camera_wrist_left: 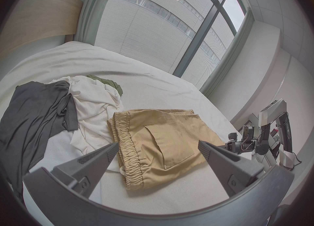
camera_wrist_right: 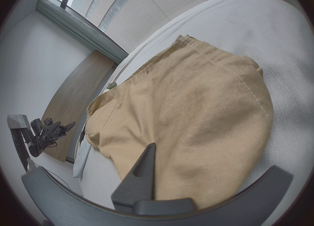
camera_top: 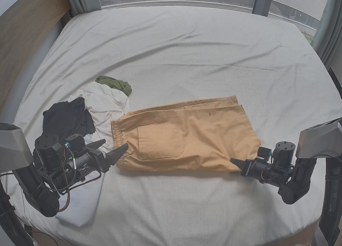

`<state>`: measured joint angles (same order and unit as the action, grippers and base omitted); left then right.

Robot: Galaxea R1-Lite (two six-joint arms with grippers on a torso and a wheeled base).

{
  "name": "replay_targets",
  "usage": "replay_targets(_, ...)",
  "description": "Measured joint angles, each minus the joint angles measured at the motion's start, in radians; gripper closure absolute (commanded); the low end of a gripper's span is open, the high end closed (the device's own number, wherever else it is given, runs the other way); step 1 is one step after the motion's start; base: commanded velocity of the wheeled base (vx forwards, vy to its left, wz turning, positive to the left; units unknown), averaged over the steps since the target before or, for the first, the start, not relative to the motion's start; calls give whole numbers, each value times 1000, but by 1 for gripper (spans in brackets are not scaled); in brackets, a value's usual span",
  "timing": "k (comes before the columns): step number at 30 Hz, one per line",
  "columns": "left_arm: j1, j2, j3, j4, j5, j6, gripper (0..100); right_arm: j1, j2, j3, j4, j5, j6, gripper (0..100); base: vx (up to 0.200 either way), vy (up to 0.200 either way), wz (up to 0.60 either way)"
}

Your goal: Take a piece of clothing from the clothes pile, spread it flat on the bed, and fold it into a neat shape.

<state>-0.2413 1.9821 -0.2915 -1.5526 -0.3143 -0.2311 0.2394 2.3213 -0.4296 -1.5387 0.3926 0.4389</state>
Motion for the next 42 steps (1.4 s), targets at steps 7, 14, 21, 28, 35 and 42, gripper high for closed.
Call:
replay_targets(7, -4, 0, 1, 0, 0, 0, 0, -17, -36, 90, 0, 0, -46, 100, 0, 0, 0)
replay_targets(14, -6, 0, 1, 0, 0, 0, 0, -32, -77, 199, 0, 0, -92, 100, 0, 0, 0)
replay_targets(21, -8, 0, 1, 0, 0, 0, 0, -35, -112, 319, 0, -32, -156, 100, 0, 0, 0)
replay_targets(28, -11, 0, 3, 0, 0, 0, 0, -40, -146, 398, 4, -46, -185, 100, 0, 0, 0)
replay_targets(35, -13, 0, 4, 0, 0, 0, 0, -49, -163, 411, 30, -48, -200, 100, 0, 0, 0)
replay_targets(42, -14, 1, 4, 0, 0, 0, 0, -53, -191, 412, 163, -48, -222, 100, 0, 0, 0)
